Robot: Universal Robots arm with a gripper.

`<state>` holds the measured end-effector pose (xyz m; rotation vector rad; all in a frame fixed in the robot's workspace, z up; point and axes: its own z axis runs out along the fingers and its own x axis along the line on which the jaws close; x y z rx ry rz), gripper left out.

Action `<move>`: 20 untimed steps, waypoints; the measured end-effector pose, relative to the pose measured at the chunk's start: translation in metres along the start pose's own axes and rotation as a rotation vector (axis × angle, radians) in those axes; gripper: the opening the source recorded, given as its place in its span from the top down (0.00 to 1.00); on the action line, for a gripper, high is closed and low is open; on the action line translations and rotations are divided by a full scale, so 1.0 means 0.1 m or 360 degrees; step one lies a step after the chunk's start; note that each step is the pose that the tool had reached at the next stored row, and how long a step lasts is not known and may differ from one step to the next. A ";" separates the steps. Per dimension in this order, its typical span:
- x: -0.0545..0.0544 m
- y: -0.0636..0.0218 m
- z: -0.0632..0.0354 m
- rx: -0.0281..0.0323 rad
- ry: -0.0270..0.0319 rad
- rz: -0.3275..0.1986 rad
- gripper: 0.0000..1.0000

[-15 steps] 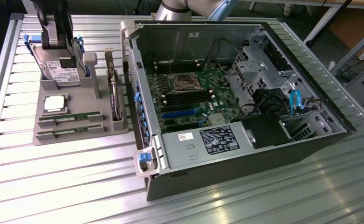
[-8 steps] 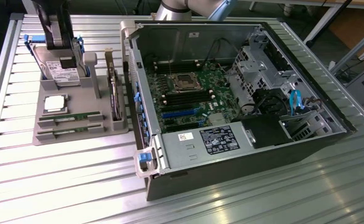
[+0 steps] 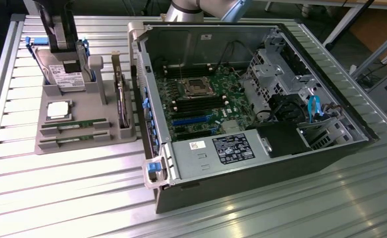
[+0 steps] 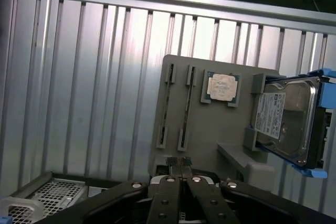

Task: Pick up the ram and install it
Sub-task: 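Pick up the ram and move it above insertion slot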

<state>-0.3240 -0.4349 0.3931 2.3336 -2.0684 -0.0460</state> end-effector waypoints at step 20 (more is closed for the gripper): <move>0.00 0.009 0.006 0.00717 0.00087 0.0090 0.90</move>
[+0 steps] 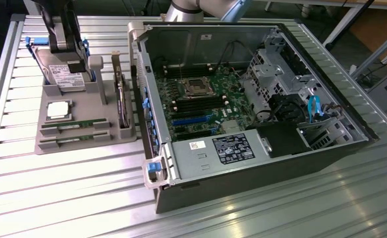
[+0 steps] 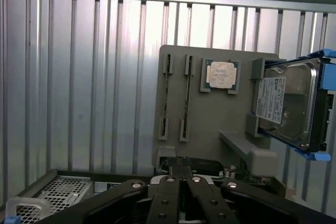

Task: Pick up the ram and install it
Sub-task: 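Pick up the ram and move it above insertion slot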

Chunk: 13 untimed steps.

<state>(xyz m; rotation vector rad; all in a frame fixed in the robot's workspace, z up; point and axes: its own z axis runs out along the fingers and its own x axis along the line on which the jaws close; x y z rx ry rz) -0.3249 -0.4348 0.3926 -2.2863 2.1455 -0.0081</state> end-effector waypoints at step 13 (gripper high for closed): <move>0.00 0.000 0.000 0.00000 0.00000 0.0000 0.63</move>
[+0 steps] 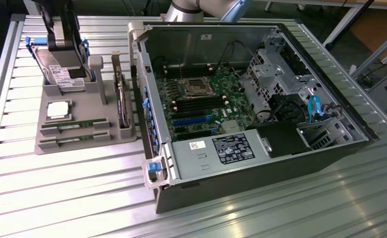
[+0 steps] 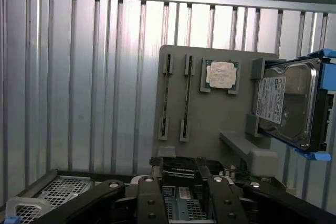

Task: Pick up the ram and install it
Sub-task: 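Pick up the ram and move it above insertion slot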

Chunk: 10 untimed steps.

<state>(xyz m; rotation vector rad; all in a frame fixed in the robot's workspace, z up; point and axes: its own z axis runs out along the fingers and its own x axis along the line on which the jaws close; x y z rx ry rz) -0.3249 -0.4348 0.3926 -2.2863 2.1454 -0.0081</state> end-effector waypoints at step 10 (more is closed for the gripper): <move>0.00 0.081 0.096 -0.00002 0.00000 0.0001 0.63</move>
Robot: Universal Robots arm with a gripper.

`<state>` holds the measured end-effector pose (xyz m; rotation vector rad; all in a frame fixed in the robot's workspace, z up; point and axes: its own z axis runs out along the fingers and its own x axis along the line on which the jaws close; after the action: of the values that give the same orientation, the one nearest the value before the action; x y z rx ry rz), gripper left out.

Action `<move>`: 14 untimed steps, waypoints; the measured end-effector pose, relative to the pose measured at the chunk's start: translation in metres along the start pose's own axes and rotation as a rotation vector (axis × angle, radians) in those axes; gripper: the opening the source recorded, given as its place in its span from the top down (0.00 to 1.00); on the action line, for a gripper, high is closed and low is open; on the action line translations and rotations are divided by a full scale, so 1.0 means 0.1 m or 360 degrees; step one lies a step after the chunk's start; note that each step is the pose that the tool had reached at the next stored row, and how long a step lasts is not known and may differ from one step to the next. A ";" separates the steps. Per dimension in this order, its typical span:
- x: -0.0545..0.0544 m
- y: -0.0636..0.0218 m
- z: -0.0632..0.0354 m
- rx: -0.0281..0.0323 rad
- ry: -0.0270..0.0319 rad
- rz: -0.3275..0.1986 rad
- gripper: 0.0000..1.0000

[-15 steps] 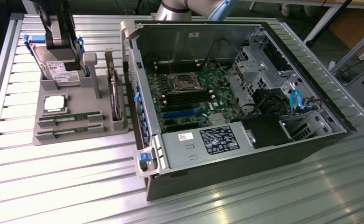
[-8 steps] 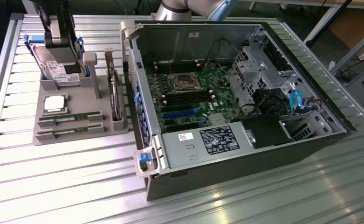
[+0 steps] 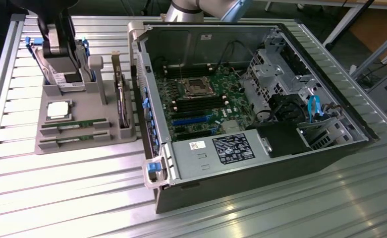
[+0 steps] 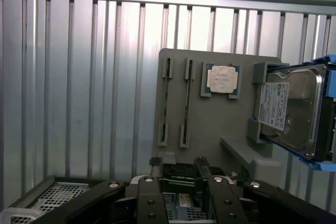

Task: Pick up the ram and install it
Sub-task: 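Pick up the ram and move it above insertion slot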

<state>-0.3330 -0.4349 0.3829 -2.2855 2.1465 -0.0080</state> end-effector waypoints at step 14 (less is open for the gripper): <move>-0.03 0.005 0.201 0.00001 -0.00002 0.0000 0.63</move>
<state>-0.3335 -0.4324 0.3628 -2.2854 2.1464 -0.0080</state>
